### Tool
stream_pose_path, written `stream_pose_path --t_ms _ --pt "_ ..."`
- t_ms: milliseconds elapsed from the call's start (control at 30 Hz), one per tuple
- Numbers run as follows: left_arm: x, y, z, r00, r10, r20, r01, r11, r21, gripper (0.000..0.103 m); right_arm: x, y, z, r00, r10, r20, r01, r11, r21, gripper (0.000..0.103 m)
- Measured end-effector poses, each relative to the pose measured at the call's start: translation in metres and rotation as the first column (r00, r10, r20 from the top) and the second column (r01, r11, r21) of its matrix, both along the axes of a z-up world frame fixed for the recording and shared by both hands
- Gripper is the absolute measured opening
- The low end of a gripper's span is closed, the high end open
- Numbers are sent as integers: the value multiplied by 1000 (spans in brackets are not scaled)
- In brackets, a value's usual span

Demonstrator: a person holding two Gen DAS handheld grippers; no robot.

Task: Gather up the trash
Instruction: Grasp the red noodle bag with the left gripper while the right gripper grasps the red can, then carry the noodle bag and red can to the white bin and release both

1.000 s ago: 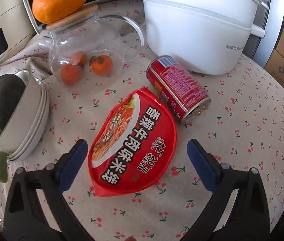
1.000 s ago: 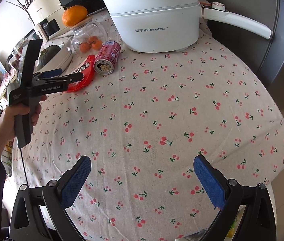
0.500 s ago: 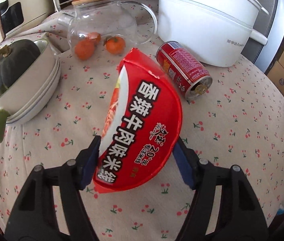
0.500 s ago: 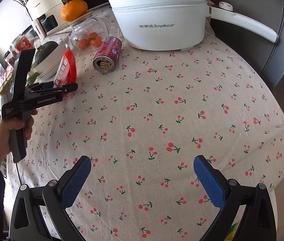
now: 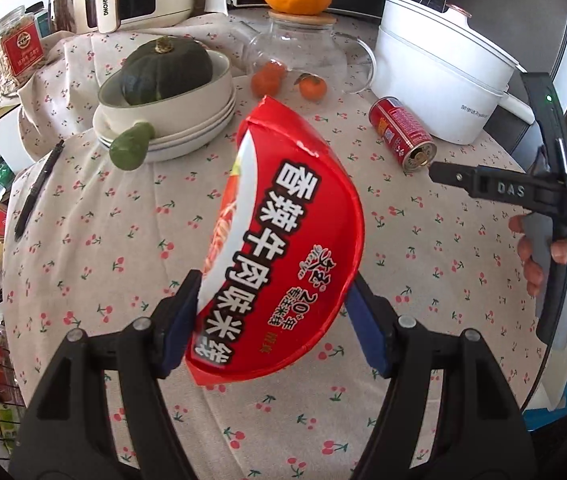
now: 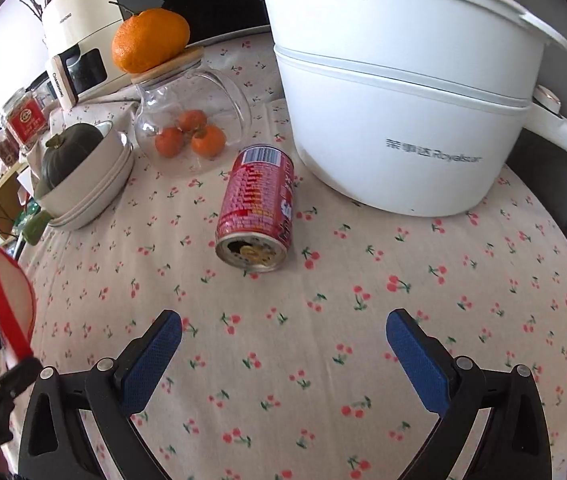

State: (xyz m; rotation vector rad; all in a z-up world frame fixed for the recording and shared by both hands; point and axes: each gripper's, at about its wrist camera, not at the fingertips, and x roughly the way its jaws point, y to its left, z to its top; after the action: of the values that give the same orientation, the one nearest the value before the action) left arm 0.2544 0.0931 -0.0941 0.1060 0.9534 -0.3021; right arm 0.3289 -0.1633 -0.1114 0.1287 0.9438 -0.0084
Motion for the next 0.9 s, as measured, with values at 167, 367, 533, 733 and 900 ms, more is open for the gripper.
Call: stream_pose_path --t_ms 167,367,533,733,900 --pt "0 8 -4 1000 5 -7 -5 1000 18 72 35 15 -15 999 -1 48 1 1000 0 102" --pt "0 9 -7 1000 14 -13 -13 999 44 72 53 19 -28 998 -9 63 9 1000 -1 68" --pt "-4 -3 -1 1000 -8 -4 8 998 64 72 44 19 -20 998 15 67 -15 1000 6 54" --pt "-25 -28 28 999 -39 32 37 997 71 72 -2 6 14 998 34 55 -36 999 27 53" --pt "-62 -49 54 996 -70 48 67 995 72 73 -59 -8 43 996 80 29 -80 997 -3 52"
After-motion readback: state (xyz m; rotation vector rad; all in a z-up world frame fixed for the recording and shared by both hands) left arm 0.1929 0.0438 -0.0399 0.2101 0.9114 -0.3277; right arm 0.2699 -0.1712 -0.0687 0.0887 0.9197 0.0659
